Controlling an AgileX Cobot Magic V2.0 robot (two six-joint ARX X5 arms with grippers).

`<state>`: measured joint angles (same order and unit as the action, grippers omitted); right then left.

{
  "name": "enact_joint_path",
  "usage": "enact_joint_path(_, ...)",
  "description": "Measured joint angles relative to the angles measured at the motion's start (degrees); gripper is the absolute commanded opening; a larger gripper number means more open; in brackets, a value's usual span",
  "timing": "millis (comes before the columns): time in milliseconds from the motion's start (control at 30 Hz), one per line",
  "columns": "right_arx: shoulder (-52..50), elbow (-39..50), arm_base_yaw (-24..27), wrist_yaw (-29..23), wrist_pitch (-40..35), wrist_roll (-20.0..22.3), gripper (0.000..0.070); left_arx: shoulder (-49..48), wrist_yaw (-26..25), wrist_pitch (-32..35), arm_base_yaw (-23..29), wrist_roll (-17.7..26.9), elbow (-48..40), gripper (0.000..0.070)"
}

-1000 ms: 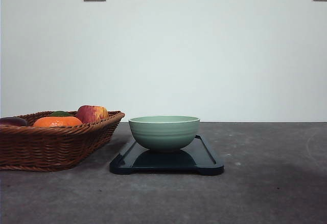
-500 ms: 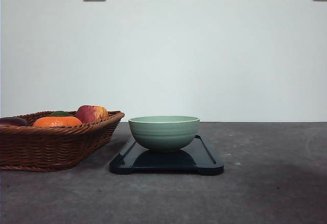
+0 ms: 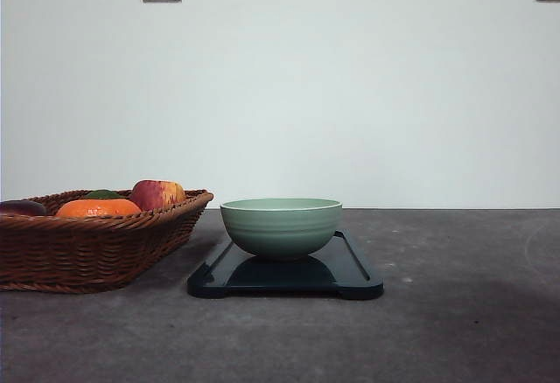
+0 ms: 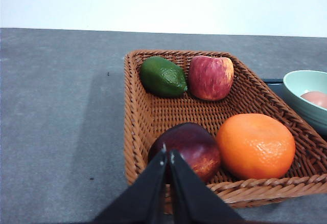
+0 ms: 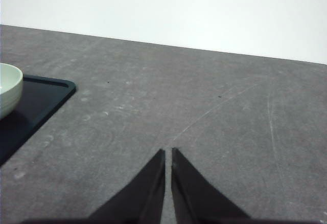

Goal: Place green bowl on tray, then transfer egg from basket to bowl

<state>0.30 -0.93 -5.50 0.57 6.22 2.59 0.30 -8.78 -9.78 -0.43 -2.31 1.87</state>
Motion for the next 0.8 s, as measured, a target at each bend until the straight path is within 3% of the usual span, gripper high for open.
enact_joint_path(800,0.00,-0.01,0.00,0.00,0.00,0.00,0.0015,0.00,0.00,0.00,0.00,0.00,0.00,0.0000)
